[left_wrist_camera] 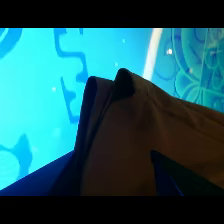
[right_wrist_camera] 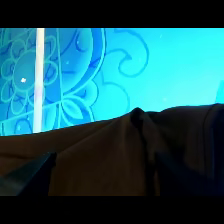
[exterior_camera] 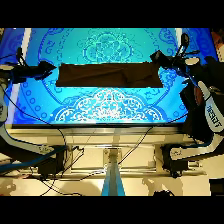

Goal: Fold the clothes and pants, and hang the long-sleeved shirts on hangers.

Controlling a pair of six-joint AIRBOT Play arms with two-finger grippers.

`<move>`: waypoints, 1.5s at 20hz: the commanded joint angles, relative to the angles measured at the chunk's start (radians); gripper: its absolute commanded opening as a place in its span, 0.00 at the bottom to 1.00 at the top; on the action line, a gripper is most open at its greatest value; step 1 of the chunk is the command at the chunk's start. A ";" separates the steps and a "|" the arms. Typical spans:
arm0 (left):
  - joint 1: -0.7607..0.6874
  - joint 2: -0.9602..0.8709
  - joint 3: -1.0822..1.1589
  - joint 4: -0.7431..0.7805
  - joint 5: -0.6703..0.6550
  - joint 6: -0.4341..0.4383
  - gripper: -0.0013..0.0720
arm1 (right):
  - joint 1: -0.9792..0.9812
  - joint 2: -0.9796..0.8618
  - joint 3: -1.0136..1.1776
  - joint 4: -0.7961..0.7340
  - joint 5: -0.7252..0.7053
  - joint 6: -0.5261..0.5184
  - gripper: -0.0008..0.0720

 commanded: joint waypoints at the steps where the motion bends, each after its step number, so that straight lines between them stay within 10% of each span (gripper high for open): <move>1: -0.022 -0.095 0.060 0.010 -0.098 0.086 0.83 | -0.006 0.000 0.001 -0.027 0.100 0.005 0.93; 8: -0.161 -0.145 0.060 0.010 -0.094 0.164 0.88 | 0.152 0.000 0.001 -0.051 0.133 -0.116 0.77; 9: -0.174 -0.147 0.060 0.010 -0.091 0.164 0.80 | 0.189 0.000 0.001 -0.052 0.111 -0.116 0.77; 11: -0.187 -0.145 0.067 0.010 -0.097 0.163 0.15 | 0.257 0.000 0.002 -0.052 0.058 -0.115 0.74; 12: -0.187 -0.139 0.079 0.010 -0.114 0.163 0.04 | 0.286 0.000 0.003 -0.054 0.035 -0.115 0.58; 17: -0.182 0.019 0.179 0.192 -0.238 0.159 0.04 | 0.397 -0.002 0.105 -0.188 0.008 -0.096 0.03; 23: -0.171 0.346 0.217 0.227 -0.584 0.144 0.04 | 0.562 -0.113 0.253 -0.192 0.031 0.120 0.03; 30: -0.171 0.616 0.217 0.226 -0.589 0.145 0.04 | 0.914 -0.325 0.483 -0.187 0.032 0.244 0.03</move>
